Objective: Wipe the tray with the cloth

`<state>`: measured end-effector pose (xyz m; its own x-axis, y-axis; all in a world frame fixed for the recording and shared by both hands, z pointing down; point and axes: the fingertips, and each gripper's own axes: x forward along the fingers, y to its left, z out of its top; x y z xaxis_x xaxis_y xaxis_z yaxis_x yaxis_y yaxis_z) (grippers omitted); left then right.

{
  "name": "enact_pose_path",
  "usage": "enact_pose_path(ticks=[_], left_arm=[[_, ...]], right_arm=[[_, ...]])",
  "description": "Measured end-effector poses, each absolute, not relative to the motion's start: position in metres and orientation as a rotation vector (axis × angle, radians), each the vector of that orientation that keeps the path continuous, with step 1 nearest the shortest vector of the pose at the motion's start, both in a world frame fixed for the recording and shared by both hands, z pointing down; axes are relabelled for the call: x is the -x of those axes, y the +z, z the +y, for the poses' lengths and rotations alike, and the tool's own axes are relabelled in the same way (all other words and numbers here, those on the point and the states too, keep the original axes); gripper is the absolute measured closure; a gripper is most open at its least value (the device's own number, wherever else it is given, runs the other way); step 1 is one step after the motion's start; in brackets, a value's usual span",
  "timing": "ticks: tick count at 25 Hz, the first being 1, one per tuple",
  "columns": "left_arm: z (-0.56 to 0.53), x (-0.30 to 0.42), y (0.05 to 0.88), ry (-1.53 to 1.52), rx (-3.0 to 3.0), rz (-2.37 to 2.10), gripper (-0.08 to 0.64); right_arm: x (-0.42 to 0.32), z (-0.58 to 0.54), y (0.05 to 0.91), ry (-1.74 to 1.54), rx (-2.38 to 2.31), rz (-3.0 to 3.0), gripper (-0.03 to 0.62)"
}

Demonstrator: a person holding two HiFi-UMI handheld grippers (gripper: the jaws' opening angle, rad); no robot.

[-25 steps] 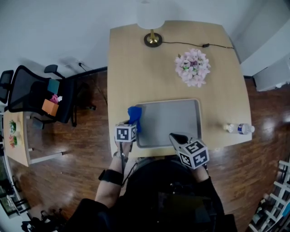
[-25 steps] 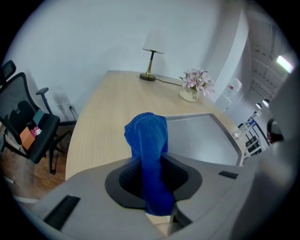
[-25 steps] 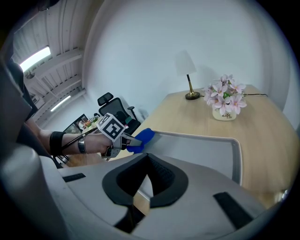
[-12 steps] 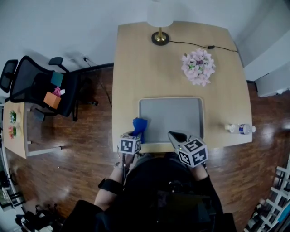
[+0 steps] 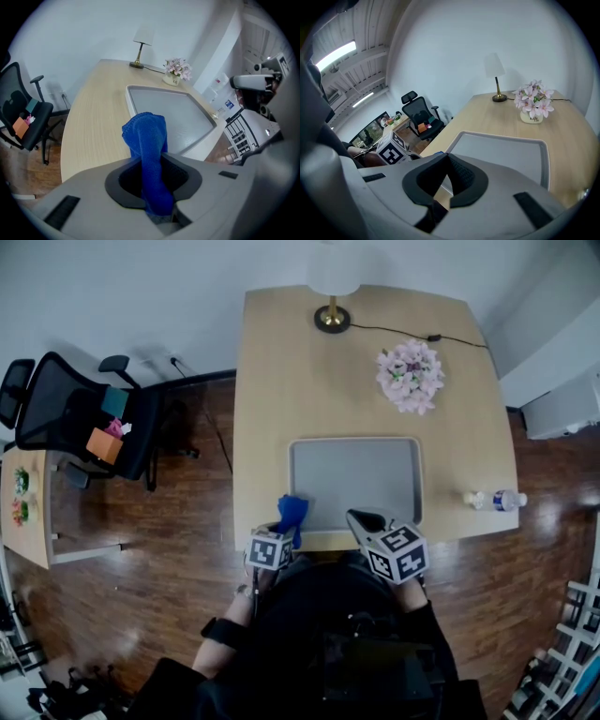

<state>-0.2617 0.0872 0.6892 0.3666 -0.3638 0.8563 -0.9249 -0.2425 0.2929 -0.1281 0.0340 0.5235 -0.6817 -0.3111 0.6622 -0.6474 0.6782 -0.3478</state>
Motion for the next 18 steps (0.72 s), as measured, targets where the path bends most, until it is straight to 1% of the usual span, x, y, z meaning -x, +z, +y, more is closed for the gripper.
enact_pose_path(ticks=[5, 11, 14, 18], left_arm=[[0.1, 0.255, 0.683, 0.876, -1.849, -0.991, 0.468], [0.098, 0.273, 0.647, 1.033, -2.046, -0.882, 0.468], [0.089, 0.261, 0.643, 1.093, -2.152, -0.805, 0.468], [0.09, 0.238, 0.663, 1.283, -2.262, -0.638, 0.468]], right_arm=[[0.138, 0.038, 0.52, 0.766, -0.766, -2.32, 0.594], [0.147, 0.042, 0.514, 0.787, -0.865, -2.305, 0.594], [0.135, 0.053, 0.52, 0.817, -0.944, -2.26, 0.594], [0.108, 0.068, 0.534, 0.899, -1.024, -2.207, 0.594]])
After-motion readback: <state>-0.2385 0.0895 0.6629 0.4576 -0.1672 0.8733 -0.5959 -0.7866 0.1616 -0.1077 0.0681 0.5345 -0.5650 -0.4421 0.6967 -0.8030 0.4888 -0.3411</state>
